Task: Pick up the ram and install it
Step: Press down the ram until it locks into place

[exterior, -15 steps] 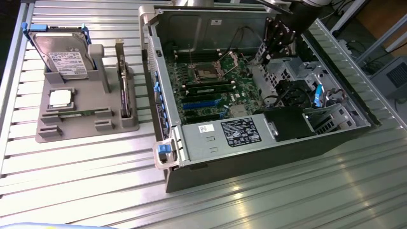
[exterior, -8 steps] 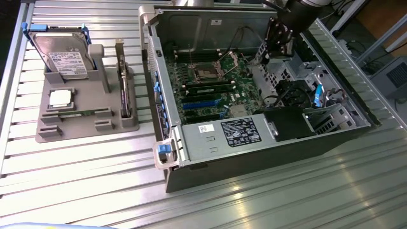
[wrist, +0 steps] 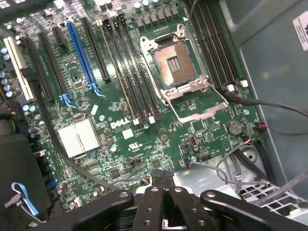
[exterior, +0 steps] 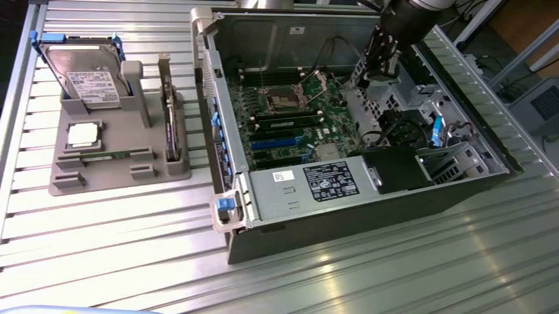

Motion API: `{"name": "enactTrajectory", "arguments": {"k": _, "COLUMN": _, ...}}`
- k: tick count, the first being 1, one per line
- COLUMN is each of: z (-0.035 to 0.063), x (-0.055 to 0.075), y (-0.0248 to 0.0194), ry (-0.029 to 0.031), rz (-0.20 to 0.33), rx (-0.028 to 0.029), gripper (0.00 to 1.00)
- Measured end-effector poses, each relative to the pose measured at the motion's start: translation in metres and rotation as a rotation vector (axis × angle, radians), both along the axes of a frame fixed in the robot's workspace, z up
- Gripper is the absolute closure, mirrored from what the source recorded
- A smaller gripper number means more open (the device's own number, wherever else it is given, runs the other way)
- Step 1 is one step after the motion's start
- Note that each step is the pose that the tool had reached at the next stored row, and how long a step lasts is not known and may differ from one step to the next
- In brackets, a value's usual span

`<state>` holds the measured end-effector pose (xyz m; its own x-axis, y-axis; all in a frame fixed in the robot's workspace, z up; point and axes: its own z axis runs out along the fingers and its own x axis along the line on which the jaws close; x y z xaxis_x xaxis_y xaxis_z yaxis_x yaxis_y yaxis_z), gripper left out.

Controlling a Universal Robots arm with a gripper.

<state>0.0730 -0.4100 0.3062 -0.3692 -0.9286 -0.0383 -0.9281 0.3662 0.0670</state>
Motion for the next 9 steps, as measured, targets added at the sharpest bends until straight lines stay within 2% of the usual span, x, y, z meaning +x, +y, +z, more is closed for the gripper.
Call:
{"name": "enactTrajectory", "arguments": {"k": 2, "z": -0.0004, "x": 0.0, "y": 0.0, "ry": -0.0001, "rz": -0.03, "rx": -0.0008, "gripper": 0.9}}
{"name": "enactTrajectory", "arguments": {"k": 5, "z": -0.0013, "x": 0.0, "y": 0.0, "ry": -0.0001, "rz": -0.103, "rx": -0.0028, "gripper": 0.9}}
{"name": "enactTrajectory", "arguments": {"k": 7, "z": -0.0015, "x": 0.0, "y": 0.0, "ry": 0.0, "rz": -0.12, "rx": -0.0032, "gripper": 0.9}}
{"name": "enactTrajectory", "arguments": {"k": 9, "z": -0.0021, "x": 0.0, "y": 0.0, "ry": -0.0001, "rz": -0.161, "rx": -0.0041, "gripper": 0.9}}
